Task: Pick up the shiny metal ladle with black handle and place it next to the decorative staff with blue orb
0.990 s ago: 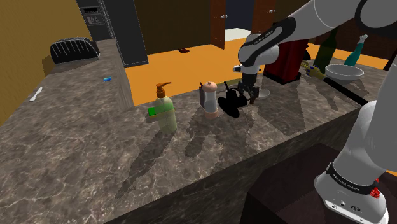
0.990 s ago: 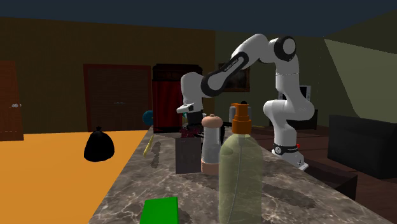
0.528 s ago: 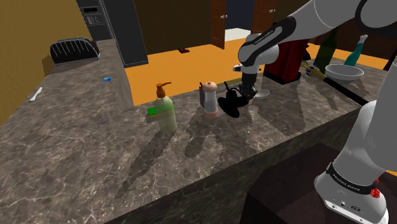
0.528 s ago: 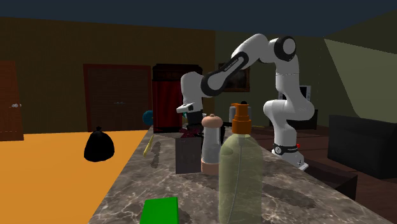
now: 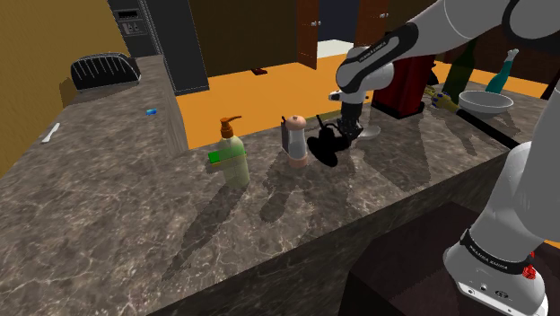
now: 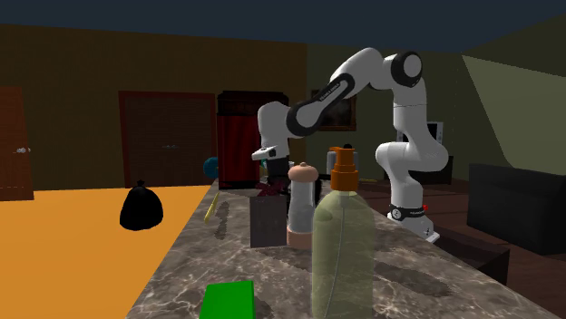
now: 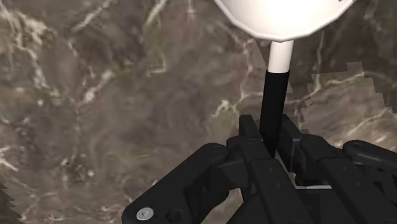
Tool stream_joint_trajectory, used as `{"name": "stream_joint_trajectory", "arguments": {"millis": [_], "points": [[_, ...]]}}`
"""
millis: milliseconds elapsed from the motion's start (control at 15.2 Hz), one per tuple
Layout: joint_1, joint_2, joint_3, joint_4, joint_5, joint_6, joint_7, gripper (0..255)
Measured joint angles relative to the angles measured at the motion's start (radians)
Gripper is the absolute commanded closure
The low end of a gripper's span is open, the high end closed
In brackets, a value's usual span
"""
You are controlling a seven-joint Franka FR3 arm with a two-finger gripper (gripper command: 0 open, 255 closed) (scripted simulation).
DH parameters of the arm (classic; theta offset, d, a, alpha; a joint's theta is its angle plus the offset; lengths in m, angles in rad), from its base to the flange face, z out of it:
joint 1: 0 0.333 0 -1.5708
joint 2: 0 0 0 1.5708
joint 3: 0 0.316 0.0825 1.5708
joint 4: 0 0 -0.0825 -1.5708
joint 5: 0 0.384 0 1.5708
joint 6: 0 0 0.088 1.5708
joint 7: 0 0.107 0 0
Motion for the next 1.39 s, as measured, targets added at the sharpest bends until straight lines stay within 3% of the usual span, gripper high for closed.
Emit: {"name": "stream_joint_trajectory", "arguments": {"millis": [1386], "points": [[0.009,-0.134,-0.003,0.137,-0.089,-0.249,0.087,255]]}}
